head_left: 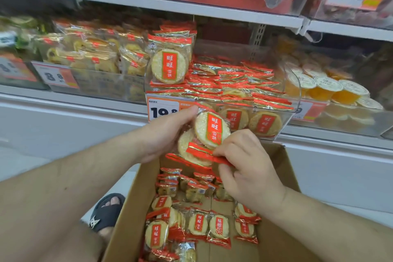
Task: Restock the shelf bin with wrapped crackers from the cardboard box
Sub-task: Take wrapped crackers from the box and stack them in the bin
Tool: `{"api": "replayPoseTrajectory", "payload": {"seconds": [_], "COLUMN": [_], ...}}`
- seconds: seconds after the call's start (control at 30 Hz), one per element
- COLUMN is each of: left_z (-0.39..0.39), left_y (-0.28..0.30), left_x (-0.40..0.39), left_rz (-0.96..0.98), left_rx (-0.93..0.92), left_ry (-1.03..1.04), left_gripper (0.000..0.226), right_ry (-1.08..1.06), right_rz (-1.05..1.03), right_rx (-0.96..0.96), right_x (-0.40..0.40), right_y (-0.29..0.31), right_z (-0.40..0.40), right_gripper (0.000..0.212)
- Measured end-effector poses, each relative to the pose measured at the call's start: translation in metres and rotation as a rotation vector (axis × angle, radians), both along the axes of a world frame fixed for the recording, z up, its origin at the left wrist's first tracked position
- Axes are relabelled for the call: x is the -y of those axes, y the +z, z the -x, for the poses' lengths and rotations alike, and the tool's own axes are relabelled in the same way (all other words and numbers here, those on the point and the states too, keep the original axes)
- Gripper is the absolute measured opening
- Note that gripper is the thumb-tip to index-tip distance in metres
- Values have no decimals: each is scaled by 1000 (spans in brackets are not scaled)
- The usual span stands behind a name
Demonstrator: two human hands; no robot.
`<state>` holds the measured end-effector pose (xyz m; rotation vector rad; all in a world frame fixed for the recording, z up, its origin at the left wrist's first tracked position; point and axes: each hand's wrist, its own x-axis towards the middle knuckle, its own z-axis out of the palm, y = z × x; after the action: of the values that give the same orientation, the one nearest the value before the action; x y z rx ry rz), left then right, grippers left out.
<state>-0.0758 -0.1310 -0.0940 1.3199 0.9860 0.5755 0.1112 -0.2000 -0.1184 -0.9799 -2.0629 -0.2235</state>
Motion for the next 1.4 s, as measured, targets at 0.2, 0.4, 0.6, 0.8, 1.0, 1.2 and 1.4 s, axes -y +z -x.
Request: {"api": "replayPoseTrajectory", "payload": {"seconds": [0.2,0.4,0.6,0.8,1.0,1.2,1.4], "left_z": [0,3,-5,-11,-8,-5,3], "left_y": [11,13,21,23,23,22,63], "left_x": [-1,-9,-4,-4,-7,-8,-29], "left_rz": [-82,-170,-363,-515,-492,-510,-944], "left_rx": [-35,10,84,-127,-118,-144,-243], "left_ry": [8,2,-45,2,-25,-31,452], "left_gripper": [43,56,76,87,89,87,55], "right_ry": [79,-193,-98,-15,10,28,-144], "right_rz": [9,268,1124,1146,1156,1149,1224], "right_rx": [49,-346,-867,-971,-1028,-994,-1011], "right_x": [-3,-3,-12,-11,-14,-17,-49], "right_y": [9,24,43,45,46,51,86], "right_z": [2,-2,-5,-2,0,2,-9], "right_gripper": [18,34,59,18,27,44,19]}}
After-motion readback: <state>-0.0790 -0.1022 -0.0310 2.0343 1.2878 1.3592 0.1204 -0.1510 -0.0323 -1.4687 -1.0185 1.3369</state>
